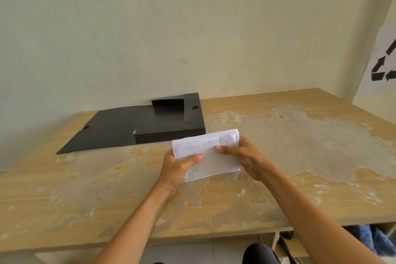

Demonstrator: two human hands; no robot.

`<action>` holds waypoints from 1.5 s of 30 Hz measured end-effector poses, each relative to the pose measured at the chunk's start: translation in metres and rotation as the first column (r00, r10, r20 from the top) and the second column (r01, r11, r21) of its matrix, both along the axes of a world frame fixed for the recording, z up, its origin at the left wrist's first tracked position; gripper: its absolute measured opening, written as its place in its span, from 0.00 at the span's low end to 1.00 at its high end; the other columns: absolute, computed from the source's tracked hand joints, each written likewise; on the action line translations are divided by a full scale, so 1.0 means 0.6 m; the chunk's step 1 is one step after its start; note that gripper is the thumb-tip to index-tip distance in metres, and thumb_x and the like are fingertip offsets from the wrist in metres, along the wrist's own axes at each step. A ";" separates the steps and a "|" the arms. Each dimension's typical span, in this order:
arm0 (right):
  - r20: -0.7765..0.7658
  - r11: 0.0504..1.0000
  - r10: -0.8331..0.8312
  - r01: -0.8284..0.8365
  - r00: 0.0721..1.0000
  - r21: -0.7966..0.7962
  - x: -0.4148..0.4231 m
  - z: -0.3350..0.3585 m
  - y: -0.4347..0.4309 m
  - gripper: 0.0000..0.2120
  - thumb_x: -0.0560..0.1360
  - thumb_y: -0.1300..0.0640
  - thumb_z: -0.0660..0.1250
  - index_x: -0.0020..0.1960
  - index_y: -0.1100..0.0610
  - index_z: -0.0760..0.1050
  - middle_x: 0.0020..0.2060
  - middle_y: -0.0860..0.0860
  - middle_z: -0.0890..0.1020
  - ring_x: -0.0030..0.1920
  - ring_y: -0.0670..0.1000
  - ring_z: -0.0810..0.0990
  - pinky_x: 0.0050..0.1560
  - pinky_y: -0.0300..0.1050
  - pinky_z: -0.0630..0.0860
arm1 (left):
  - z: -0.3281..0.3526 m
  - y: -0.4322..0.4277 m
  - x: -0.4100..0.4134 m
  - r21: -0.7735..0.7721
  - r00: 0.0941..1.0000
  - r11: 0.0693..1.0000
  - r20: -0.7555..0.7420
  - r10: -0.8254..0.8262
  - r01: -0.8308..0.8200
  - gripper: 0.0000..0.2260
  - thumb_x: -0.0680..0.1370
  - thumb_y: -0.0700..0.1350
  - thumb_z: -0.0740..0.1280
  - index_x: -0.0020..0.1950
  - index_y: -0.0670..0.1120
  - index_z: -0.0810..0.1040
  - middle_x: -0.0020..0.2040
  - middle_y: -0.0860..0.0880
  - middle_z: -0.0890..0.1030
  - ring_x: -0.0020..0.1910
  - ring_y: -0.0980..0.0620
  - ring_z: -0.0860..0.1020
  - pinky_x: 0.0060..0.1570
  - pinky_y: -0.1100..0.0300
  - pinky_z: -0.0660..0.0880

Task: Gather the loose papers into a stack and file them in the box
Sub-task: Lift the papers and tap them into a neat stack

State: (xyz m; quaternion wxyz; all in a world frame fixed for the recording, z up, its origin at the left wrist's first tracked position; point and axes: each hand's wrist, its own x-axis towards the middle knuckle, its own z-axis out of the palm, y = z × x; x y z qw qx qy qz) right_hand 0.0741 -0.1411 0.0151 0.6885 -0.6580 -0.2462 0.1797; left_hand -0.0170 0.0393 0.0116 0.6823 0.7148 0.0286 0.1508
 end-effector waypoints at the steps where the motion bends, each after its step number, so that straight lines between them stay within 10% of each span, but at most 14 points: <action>1: -0.001 1.000 -0.007 0.007 1.000 0.022 0.000 0.003 0.001 0.24 0.63 0.51 0.75 0.56 0.60 0.78 0.48 0.54 0.84 0.48 0.54 0.81 0.46 0.47 0.78 | 0.003 -0.005 0.000 -0.017 1.000 1.000 0.019 0.022 -0.022 0.16 0.67 0.47 0.75 0.54 0.50 0.81 0.48 0.49 0.84 0.49 0.50 0.82 0.44 0.56 0.81; 14: -0.052 0.996 -0.026 0.030 0.998 0.084 -0.004 -0.008 0.010 0.19 0.64 0.54 0.74 0.53 0.58 0.80 0.45 0.52 0.85 0.47 0.52 0.82 0.45 0.46 0.78 | 0.001 0.006 0.003 -0.029 1.000 1.000 0.000 -0.006 0.006 0.14 0.70 0.38 0.73 0.53 0.50 0.82 0.50 0.48 0.85 0.51 0.51 0.82 0.45 0.58 0.80; 20: 0.165 0.996 -0.061 0.072 0.984 -0.060 0.009 0.056 -0.007 0.34 0.63 0.48 0.77 0.64 0.53 0.67 0.57 0.54 0.76 0.55 0.54 0.77 0.51 0.45 0.77 | 0.007 0.015 0.005 0.007 0.999 1.000 -0.031 0.023 -0.022 0.15 0.70 0.37 0.74 0.54 0.50 0.80 0.50 0.47 0.84 0.50 0.49 0.82 0.45 0.52 0.81; 24: 0.779 0.785 0.134 0.414 0.613 -0.461 -0.004 0.129 0.008 0.44 0.64 0.39 0.74 0.73 0.46 0.57 0.68 0.48 0.70 0.67 0.49 0.69 0.68 0.52 0.65 | 0.013 0.013 0.012 0.006 0.999 0.999 -0.038 0.037 -0.036 0.16 0.69 0.35 0.74 0.52 0.51 0.79 0.50 0.48 0.83 0.50 0.50 0.81 0.40 0.58 0.81; 27: 0.678 0.442 0.613 0.536 0.405 -0.720 -0.019 0.147 0.052 0.35 0.71 0.40 0.68 0.72 0.48 0.60 0.66 0.47 0.74 0.63 0.50 0.73 0.67 0.50 0.65 | 0.018 0.013 0.014 0.054 0.998 0.998 -0.050 0.048 -0.045 0.16 0.69 0.36 0.75 0.54 0.46 0.80 0.47 0.47 0.82 0.49 0.49 0.80 0.35 0.65 0.78; 29: 0.581 0.388 0.648 0.442 0.493 -0.809 -0.013 0.146 0.070 0.18 0.75 0.49 0.67 0.63 0.52 0.71 0.50 0.47 0.80 0.46 0.48 0.79 0.51 0.40 0.74 | 0.024 0.015 0.015 0.110 0.997 0.992 -0.047 0.068 -0.063 0.16 0.68 0.37 0.75 0.54 0.45 0.79 0.47 0.45 0.81 0.50 0.48 0.79 0.36 0.65 0.77; 32: 0.565 0.554 0.496 0.261 0.659 -0.791 0.005 0.151 0.066 0.06 0.75 0.56 0.67 0.52 0.52 0.75 0.37 0.44 0.76 0.41 0.50 0.80 0.42 0.39 0.77 | 0.043 0.029 0.010 0.130 0.985 0.977 0.051 0.165 -0.170 0.20 0.69 0.41 0.76 0.58 0.47 0.74 0.51 0.48 0.79 0.49 0.51 0.79 0.37 0.64 0.78; 37: 0.354 0.953 0.102 0.011 0.930 -0.303 0.018 0.123 0.033 0.08 0.74 0.59 0.70 0.53 0.58 0.78 0.47 0.53 0.84 0.46 0.55 0.82 0.48 0.49 0.81 | 0.054 0.042 0.007 -0.116 0.991 0.986 0.030 0.127 -0.123 0.31 0.65 0.46 0.78 0.65 0.47 0.68 0.55 0.49 0.80 0.55 0.51 0.79 0.43 0.63 0.78; 45: 0.071 0.983 0.007 -0.020 0.997 0.184 -0.013 0.002 0.062 0.21 0.72 0.60 0.69 0.64 0.57 0.71 0.57 0.57 0.80 0.55 0.55 0.80 0.50 0.47 0.79 | 0.032 -0.009 0.024 0.099 0.978 0.982 0.154 0.143 -0.159 0.12 0.78 0.44 0.66 0.61 0.49 0.75 0.53 0.52 0.81 0.51 0.55 0.80 0.45 0.62 0.78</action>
